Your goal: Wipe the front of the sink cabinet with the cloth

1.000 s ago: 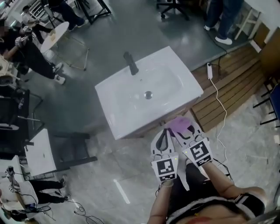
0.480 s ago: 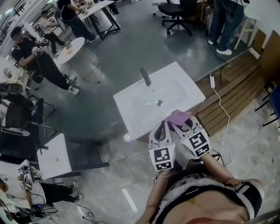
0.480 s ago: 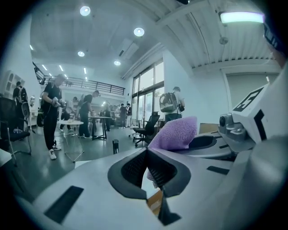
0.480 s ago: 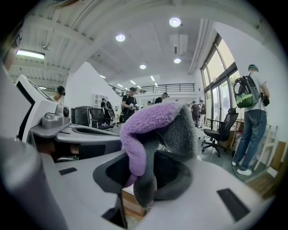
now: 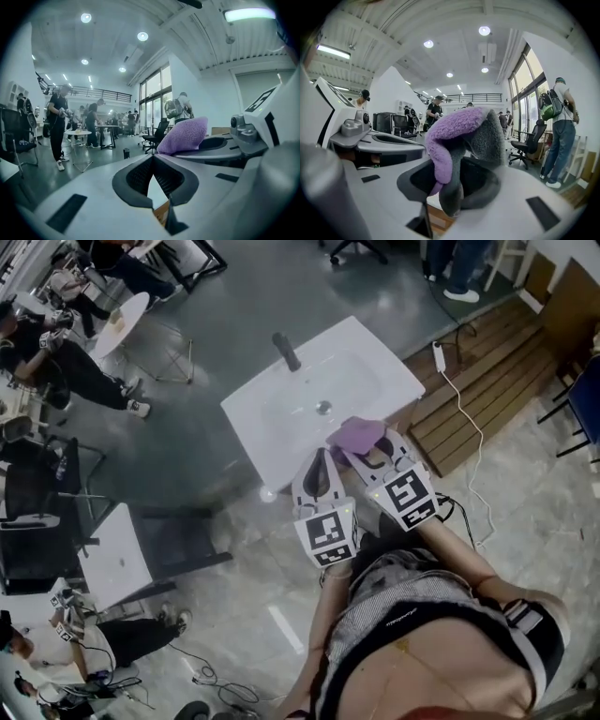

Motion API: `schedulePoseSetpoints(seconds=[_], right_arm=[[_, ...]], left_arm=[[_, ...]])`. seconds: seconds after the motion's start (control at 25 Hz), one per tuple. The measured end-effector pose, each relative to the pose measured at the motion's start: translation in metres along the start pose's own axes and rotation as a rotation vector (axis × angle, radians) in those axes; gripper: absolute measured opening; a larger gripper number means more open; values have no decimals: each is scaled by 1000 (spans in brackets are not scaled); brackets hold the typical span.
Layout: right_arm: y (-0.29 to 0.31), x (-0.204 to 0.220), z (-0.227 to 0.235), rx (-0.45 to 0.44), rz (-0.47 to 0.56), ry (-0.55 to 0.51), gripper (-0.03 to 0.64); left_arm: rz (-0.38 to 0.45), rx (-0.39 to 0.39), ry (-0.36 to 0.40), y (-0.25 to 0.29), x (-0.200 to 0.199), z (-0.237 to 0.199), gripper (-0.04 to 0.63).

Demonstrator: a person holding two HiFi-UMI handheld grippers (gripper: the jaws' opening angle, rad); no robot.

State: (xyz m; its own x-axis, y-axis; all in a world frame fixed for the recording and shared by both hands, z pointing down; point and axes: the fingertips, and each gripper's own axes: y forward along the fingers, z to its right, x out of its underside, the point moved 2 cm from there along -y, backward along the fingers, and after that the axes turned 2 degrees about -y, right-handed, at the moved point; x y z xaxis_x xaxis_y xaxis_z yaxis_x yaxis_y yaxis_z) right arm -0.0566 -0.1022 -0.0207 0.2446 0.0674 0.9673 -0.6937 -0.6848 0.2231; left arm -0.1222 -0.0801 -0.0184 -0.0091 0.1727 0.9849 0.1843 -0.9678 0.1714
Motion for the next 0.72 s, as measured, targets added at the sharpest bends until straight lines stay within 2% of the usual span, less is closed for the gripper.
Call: schedulePoseSetpoints(seconds=[0.2,0.72], right_arm=[[-14,-8,21,-15,43,-15,170],[-73,-5,72,-157,77,-58,170]], left_arm=[[31,-43,13,9,-12,18,0],[44,-180,42,4,-29,103,0]])
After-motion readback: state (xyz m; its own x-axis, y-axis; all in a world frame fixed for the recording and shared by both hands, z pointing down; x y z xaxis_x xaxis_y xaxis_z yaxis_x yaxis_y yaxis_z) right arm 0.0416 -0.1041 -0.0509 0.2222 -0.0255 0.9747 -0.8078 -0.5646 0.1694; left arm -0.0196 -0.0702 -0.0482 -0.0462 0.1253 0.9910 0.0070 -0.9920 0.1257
